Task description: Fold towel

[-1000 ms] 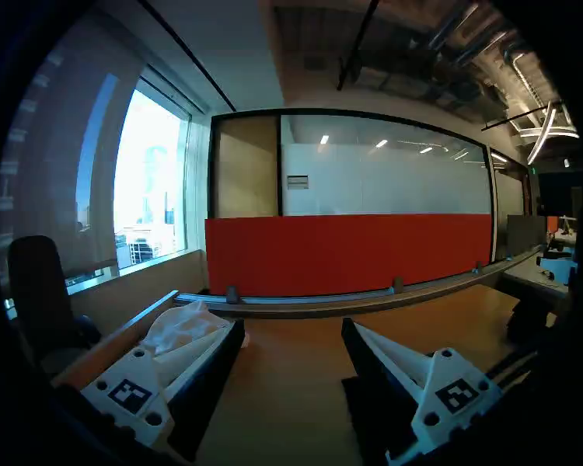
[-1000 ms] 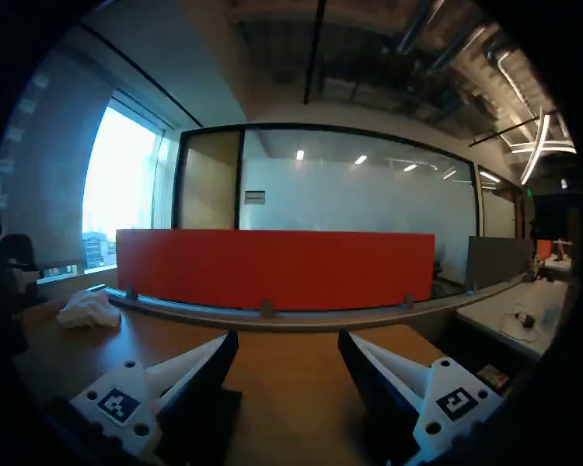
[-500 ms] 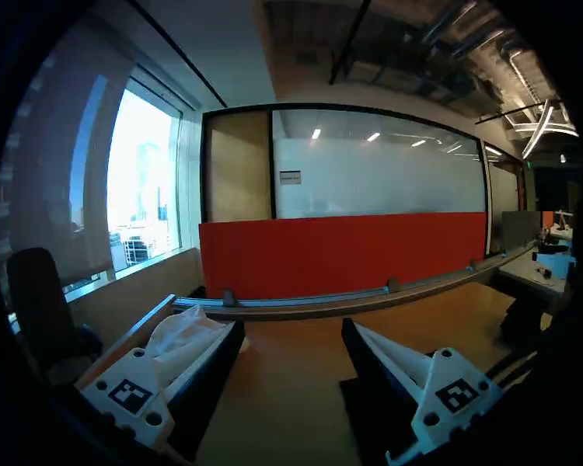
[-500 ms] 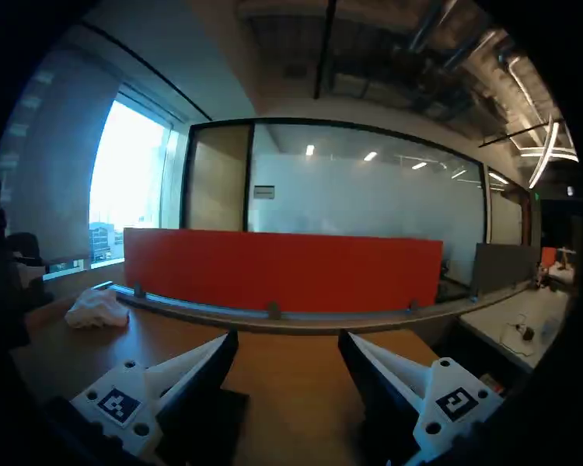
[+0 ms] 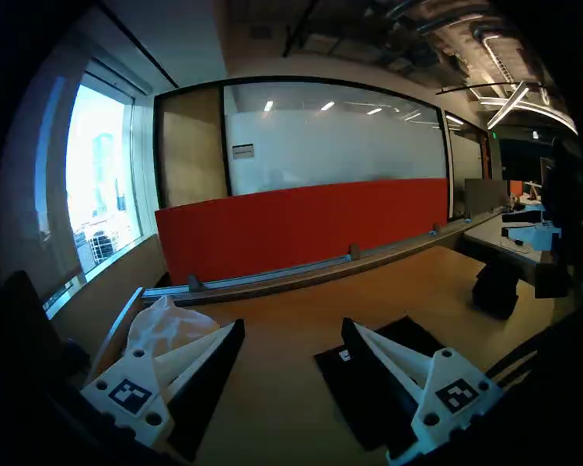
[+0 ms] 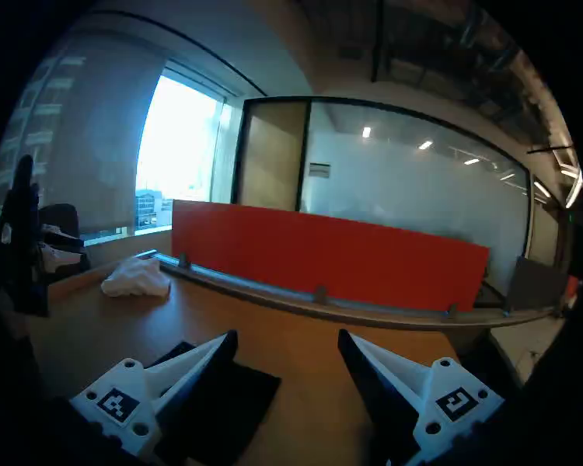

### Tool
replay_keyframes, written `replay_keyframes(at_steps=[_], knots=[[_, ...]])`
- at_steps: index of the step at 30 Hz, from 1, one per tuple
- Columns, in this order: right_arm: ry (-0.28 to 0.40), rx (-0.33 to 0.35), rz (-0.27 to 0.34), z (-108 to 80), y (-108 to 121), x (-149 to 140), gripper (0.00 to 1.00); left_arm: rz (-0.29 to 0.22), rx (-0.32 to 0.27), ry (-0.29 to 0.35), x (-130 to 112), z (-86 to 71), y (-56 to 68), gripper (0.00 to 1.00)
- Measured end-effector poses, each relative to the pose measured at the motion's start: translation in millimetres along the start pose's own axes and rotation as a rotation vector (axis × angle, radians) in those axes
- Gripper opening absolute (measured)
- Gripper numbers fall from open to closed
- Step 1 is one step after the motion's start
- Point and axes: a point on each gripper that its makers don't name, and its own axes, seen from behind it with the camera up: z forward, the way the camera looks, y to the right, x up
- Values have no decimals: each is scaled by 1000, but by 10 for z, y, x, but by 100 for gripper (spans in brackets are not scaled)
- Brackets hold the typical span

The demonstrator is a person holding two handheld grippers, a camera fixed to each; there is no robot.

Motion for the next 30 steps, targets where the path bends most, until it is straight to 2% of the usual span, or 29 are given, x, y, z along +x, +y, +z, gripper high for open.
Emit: replay_keyframes(at_steps=[12,21,30], knots=[[-112,135,-76,-15,-232,-210,100,28,-118,-84,-209,33,229,93],[-214,270,-155,-55,-501,-451,100,71,-216,-162,-417,-2,449,93],[-263,314,-174,-58,-616,-659,100,96,-244,-206,-652,-6,540,92]])
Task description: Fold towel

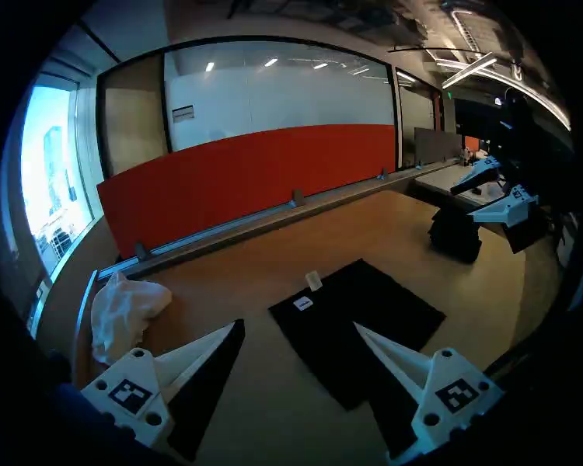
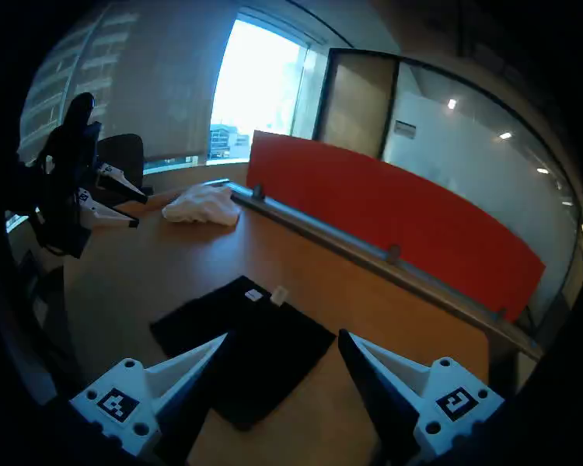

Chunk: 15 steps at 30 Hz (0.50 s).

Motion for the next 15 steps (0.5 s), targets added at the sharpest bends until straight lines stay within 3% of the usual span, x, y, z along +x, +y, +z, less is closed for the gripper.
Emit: replay_keyframes(at_steps=[15], knots=[[-96,23,9,282,-157,-713,100,10,-44,-80,-637,266,294,93]])
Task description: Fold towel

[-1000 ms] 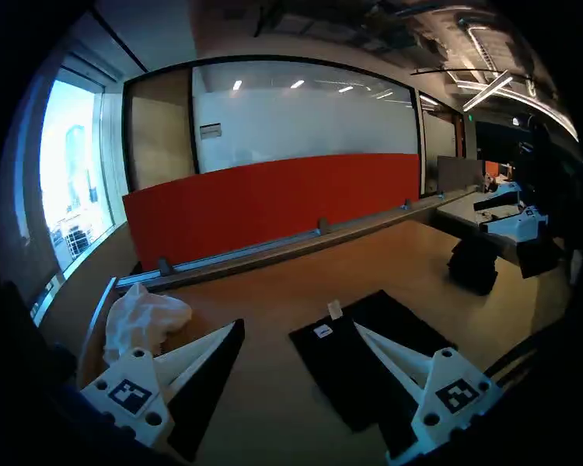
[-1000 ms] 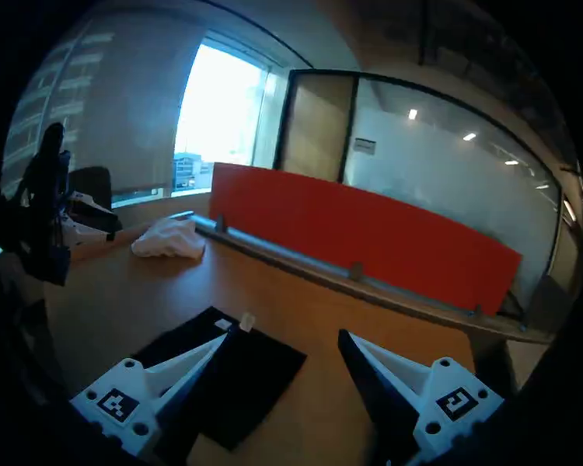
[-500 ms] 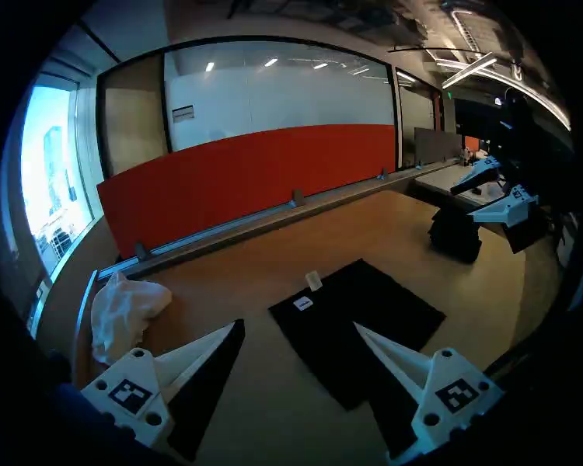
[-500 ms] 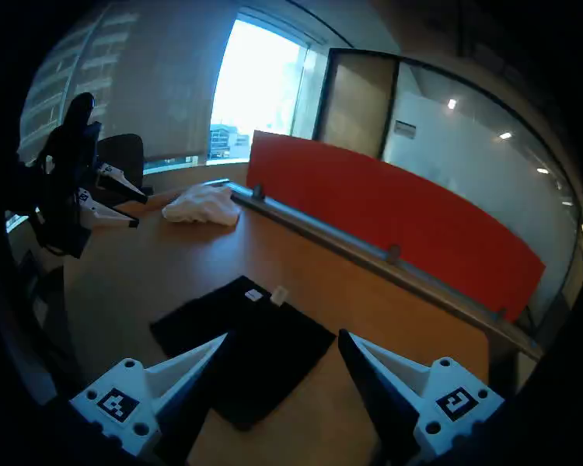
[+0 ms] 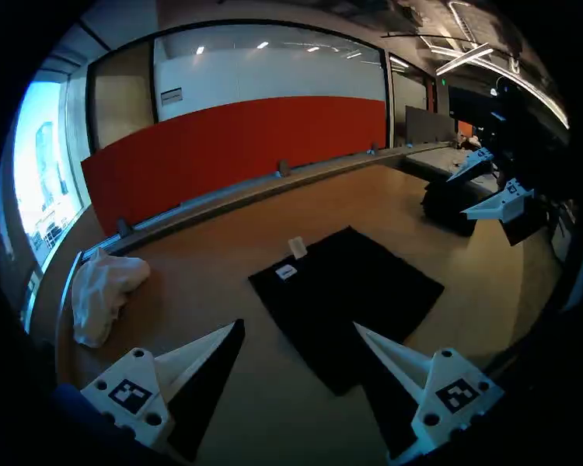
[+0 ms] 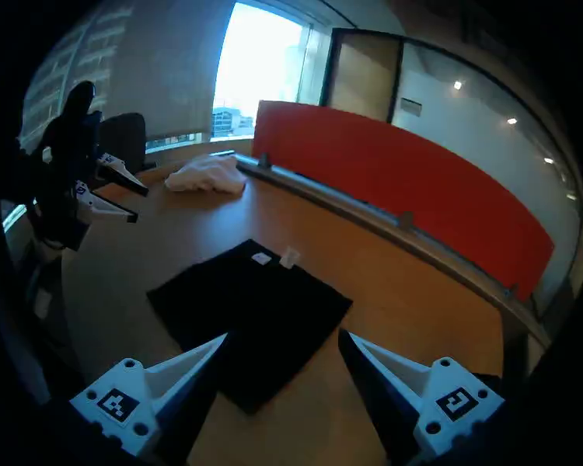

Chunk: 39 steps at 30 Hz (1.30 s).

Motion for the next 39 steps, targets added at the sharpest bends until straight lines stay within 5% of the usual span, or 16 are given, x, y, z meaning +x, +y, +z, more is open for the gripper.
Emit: replay_keyframes(at_steps=[21,39], knots=[[-137,76,1,449,-321,-968,100,32,-80,-158,-921,519,319,93],[-231,119,23,616,-461,-1465,100,15,-162,-268,-1417,684,575,92]])
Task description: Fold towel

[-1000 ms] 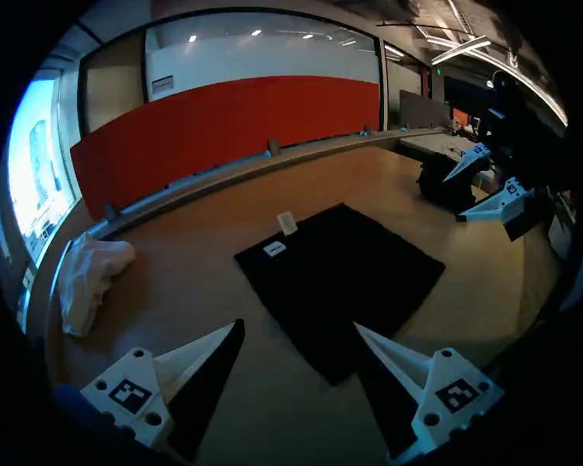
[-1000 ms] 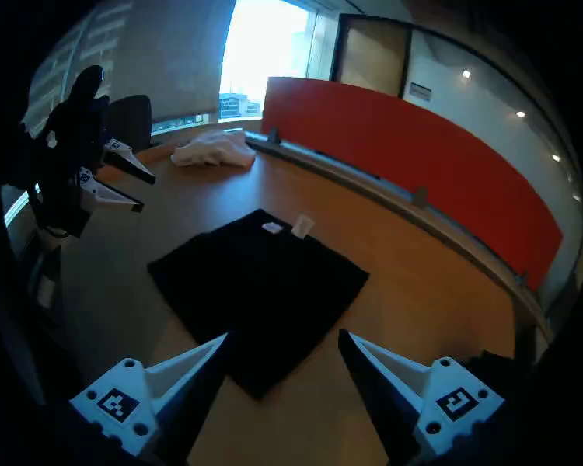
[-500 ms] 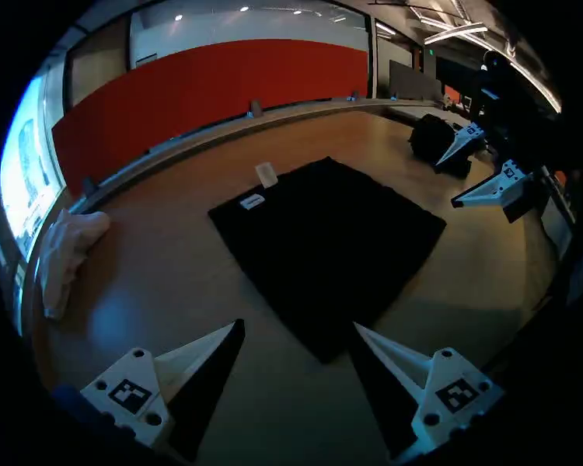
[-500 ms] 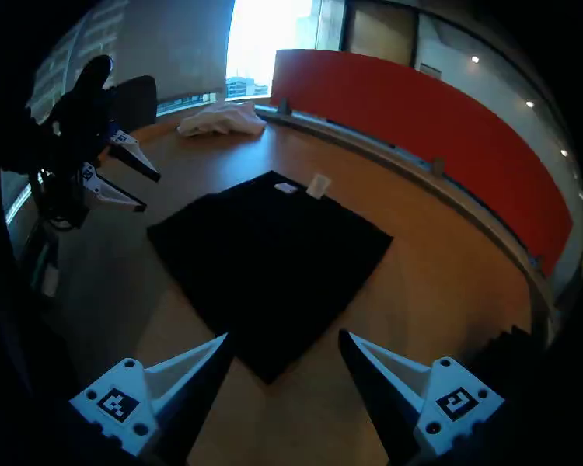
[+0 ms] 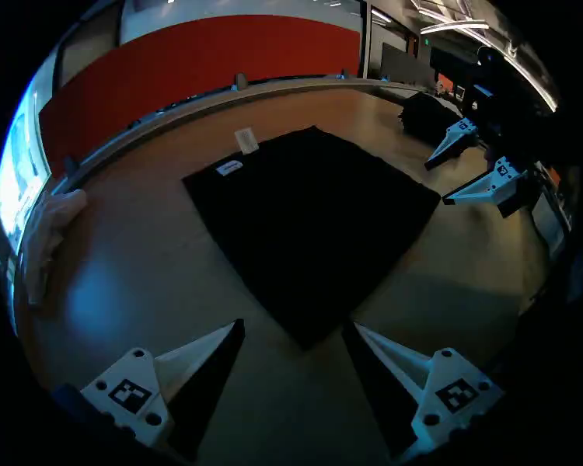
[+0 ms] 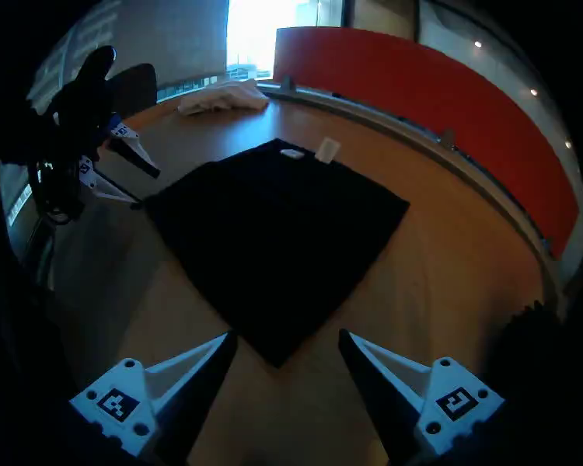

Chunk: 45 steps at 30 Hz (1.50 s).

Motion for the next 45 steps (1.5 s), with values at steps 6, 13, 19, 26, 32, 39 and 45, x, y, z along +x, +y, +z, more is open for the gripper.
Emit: replay_keyframes(at_steps=[6,13,19,26,32,39,45], knots=[[-11,7,3,35,-8,-48,100,-10,-8,-11,-22,43,24,92],[-22,17,11,66,-19,-88,99,-12,-16,-27,-53,78,53,92],[-34,26,11,95,-33,-126,98,-7,-12,-37,-61,92,62,93],[-36,35,18,135,-52,-123,91,1,-10,-40,-66,94,61,92],[-40,48,31,147,-74,-126,80,5,-4,-47,-67,97,60,90],[-36,50,32,152,-83,-127,65,4,4,-57,-65,101,64,82],[-38,53,34,163,-93,-111,44,-3,12,-64,-62,107,94,70]])
